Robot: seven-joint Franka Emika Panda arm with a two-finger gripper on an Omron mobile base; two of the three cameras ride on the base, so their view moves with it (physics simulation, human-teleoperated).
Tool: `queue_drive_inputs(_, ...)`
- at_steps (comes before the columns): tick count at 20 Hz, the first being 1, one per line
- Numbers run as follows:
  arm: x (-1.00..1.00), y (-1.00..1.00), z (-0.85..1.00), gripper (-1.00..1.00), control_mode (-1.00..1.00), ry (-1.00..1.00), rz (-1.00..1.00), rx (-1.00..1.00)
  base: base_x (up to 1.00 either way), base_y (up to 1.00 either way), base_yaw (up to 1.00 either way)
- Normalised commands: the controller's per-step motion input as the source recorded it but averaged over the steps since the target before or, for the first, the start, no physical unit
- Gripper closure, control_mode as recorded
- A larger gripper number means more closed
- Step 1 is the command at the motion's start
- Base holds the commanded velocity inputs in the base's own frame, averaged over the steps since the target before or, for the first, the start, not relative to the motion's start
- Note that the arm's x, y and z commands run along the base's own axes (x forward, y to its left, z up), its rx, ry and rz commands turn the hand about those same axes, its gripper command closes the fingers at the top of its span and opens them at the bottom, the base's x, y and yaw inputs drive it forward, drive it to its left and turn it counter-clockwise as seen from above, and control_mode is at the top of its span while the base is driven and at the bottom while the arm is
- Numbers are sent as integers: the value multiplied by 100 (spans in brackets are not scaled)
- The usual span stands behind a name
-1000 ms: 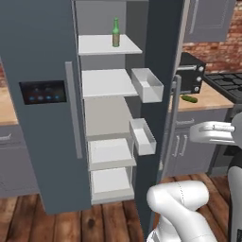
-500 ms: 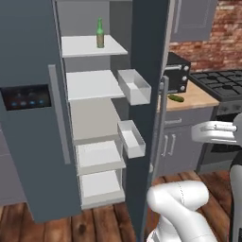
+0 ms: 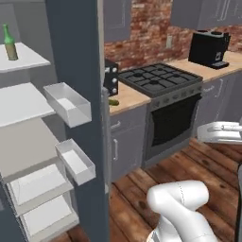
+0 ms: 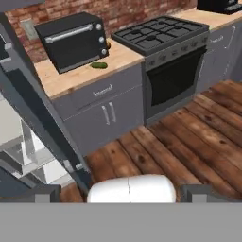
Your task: Place the beer on the top shelf of the fridge to keep it out of children's reach, and place the cucumber and orange on lower shelves for easy access.
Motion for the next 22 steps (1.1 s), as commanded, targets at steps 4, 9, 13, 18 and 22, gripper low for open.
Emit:
queue_drive_inputs(4,0,0,0,-100,100,0,0,0,0,-83,-81)
queue_drive_inputs(9,0,0,0,-100,100,0,0,0,20,-71,-71)
queue_drive_inputs(13,0,0,0,-100,100,0,0,0,66,-39,-57)
queue_drive_inputs(18,0,0,0,-100,100,0,0,0,98,-5,-35)
queue_drive_inputs(22,0,0,0,-100,100,0,0,0,100,0,-5)
